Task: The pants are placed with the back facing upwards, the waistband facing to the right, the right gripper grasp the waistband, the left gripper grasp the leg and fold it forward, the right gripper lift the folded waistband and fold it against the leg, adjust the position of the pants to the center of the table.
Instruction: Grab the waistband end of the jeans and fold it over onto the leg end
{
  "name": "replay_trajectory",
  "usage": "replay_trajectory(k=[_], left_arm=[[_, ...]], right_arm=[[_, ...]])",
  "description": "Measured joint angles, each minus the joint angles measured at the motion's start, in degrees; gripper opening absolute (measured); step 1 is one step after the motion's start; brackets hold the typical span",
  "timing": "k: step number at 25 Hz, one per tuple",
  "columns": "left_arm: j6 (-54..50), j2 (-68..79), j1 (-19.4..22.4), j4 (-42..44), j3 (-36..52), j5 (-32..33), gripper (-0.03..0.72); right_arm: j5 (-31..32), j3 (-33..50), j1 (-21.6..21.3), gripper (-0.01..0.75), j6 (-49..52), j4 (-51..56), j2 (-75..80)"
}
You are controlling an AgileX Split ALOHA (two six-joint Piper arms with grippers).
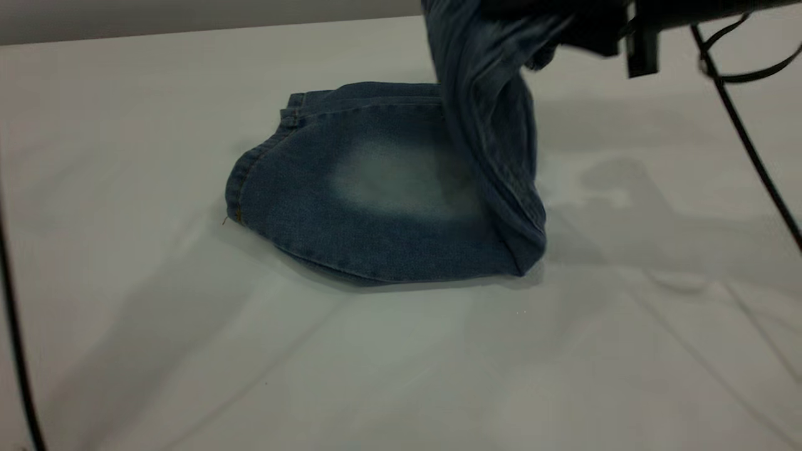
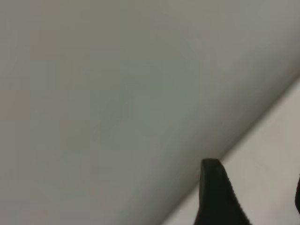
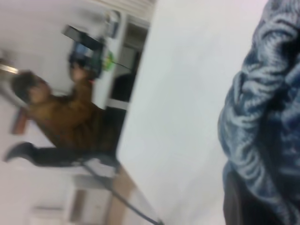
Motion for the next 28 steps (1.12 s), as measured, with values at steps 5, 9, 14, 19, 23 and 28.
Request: replay_trajectory(k=[5, 9, 14, 19, 23, 28], left_arm=[[-0.58, -6.96, 0.0, -0.49, 0.0, 2.83, 0.372], [-0.68, -9.01, -0.06, -0.55, 0.0, 4.55, 0.372], [-0.73, -9.26, -0.06, -0.67, 0.0, 5.89, 0.372], [-0.96, -9.21, -0.06, -0.67, 0.0, 6.02, 0.372], [-1.13, -9.21, -0.06, -0.67, 0.0, 7.07, 0.372], [-1.13, -9.21, -0.06, -0.67, 0.0, 8.79, 0.372]], right_arm=[[-9.56, -3.34, 6.75, 0.066, -2.81, -0.16, 0.14], [-17.79, -7.69, 11.37, 0.066, -2.21, 0.02, 2.03], [-22.55, -13.48, 15.41, 0.066, -1.61, 0.07, 5.66], [-22.36, -17.5, 17.09, 0.087, -1.59, 0.02, 10.54], [-21.39, -18.5, 17.09, 0.172, -0.25, -0.06, 13.7], [-20.18, -20.93, 17.04, 0.388, -0.1, 0.1, 13.88]])
